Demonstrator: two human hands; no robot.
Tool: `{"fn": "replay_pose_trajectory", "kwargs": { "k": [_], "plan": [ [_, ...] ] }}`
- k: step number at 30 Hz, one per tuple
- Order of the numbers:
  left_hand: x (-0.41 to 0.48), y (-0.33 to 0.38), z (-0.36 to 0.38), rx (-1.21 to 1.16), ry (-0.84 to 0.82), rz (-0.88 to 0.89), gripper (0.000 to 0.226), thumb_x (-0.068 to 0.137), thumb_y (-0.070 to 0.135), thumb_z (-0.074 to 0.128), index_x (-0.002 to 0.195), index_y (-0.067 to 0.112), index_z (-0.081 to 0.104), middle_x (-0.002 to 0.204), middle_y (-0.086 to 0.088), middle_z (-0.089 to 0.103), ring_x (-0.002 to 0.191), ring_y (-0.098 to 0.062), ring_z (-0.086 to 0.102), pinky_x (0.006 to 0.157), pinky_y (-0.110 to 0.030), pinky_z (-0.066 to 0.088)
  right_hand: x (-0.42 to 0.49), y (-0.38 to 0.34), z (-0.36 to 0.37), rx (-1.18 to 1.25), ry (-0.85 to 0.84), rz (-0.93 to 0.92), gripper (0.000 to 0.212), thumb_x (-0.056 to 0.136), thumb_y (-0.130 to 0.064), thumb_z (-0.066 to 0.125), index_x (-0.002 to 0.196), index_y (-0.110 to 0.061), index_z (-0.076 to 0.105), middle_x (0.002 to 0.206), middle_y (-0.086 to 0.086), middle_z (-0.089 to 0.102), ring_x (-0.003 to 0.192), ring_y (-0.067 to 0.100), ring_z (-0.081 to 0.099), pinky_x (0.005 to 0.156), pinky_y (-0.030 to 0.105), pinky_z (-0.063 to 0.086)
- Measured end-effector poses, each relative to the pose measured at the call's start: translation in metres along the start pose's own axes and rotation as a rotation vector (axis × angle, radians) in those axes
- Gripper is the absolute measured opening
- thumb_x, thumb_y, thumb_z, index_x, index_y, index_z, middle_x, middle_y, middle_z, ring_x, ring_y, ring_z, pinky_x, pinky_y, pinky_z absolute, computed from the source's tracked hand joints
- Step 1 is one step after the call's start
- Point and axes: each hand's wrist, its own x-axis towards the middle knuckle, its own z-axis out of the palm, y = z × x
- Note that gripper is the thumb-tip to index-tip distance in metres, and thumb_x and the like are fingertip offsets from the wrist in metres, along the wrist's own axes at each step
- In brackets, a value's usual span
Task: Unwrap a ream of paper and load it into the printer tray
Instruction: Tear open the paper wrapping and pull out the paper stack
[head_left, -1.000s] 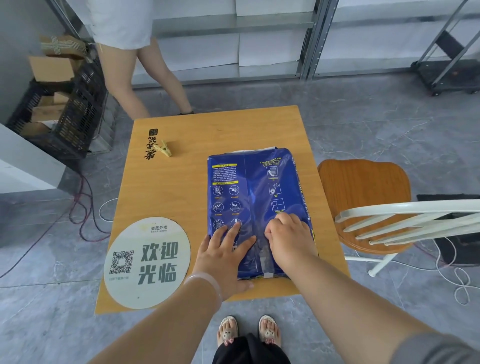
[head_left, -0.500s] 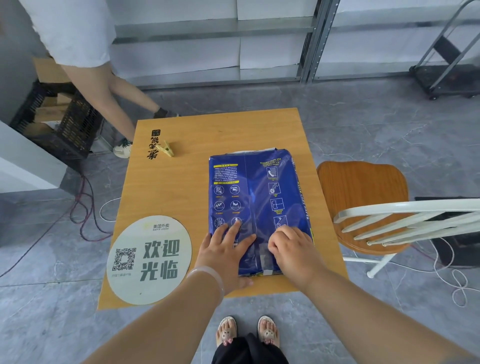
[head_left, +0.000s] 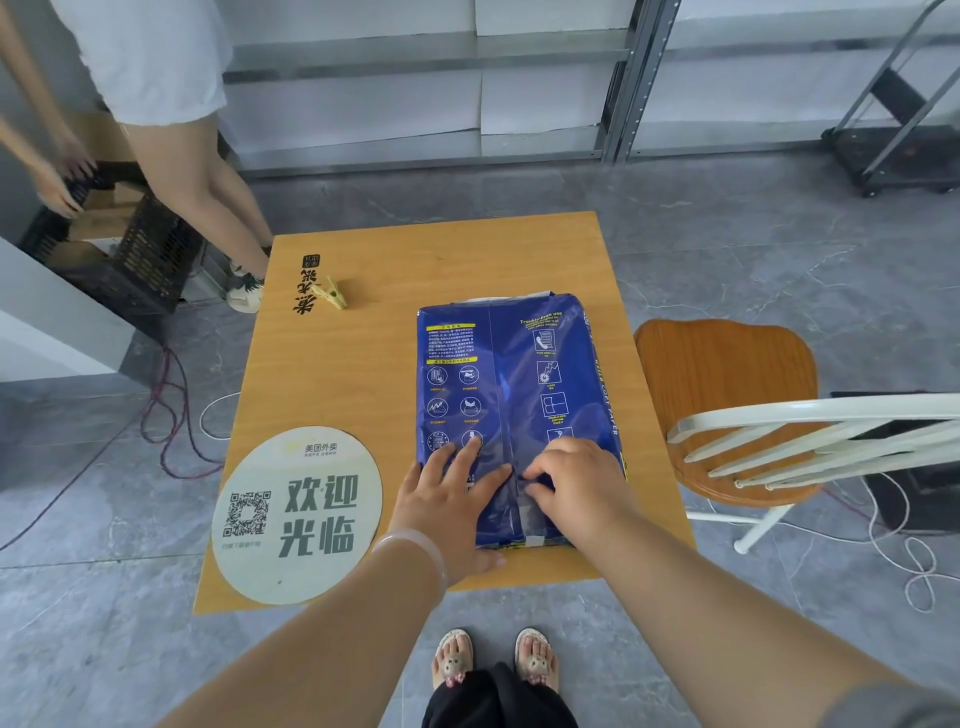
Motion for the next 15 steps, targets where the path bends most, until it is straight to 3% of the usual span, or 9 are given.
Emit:
{"fn": "replay_pose_trajectory", "kwargs": {
  "k": [3,10,15],
  "plan": [
    [0.0,0.0,0.001,-0.001,0.002,-0.003,0.096,0.072,0.072,0.052,0.146,0.045,-0.002,0.16,0.005,-0.011,0.147,-0.027,-0.005,0.119,-0.049,0.008,-0.002,-0.001,-0.001,-0.004,0.006,-0.034,0.021,0.093,-0.036,0.054,0.102,-0.025,0.069,0.108,-0.005,0.066,0.103,0.015,0.057,0.09,0.028,0.049],
    [0.0,0.002,-0.001,0.01,-0.003,-0.009,0.097,0.072,0.072,0.054,0.147,0.044,-0.002,0.16,0.005,-0.012,0.148,-0.027,-0.005,0.119,-0.049,0.01,-0.022,0.005,-0.008,0.051,0.022,-0.143,0.024,0.097,-0.033,0.044,0.1,-0.022,0.065,0.102,-0.006,0.068,0.095,0.014,0.06,0.079,0.027,0.047],
    [-0.001,0.003,-0.004,0.025,-0.041,-0.012,0.098,0.073,0.071,0.054,0.147,0.043,-0.004,0.161,0.003,-0.013,0.148,-0.028,-0.005,0.119,-0.049,0.011,-0.049,0.009,-0.01,0.078,0.071,-0.326,0.023,0.088,-0.032,0.048,0.078,-0.023,0.067,0.077,-0.009,0.069,0.074,0.012,0.063,0.066,0.029,0.054]
  ]
}}
